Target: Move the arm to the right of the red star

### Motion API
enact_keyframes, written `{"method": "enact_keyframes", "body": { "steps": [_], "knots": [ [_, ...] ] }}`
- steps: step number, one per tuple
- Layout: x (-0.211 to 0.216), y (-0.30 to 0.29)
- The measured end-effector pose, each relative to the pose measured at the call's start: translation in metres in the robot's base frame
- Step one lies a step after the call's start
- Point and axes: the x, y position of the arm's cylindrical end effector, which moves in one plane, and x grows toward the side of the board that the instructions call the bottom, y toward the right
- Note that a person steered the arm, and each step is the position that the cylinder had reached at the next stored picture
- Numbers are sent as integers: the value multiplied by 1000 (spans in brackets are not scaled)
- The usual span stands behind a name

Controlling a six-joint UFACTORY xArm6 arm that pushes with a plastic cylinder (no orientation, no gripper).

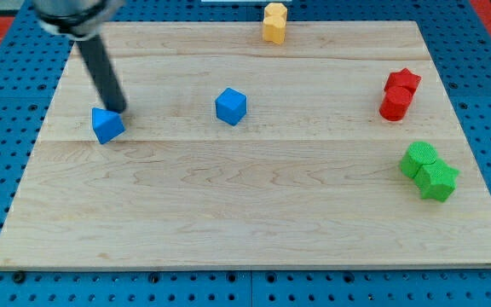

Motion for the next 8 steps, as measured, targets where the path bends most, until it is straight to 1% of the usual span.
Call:
{"method": "enact_keyframes", "body": {
  "steps": [1,2,3,4,5,6,7,8],
  "knots": [
    [53,10],
    [54,87],
    [7,148],
    [-18,205],
    [-49,235],
    [-38,89],
    [-16,-12],
    [-18,69]
  ]
}}
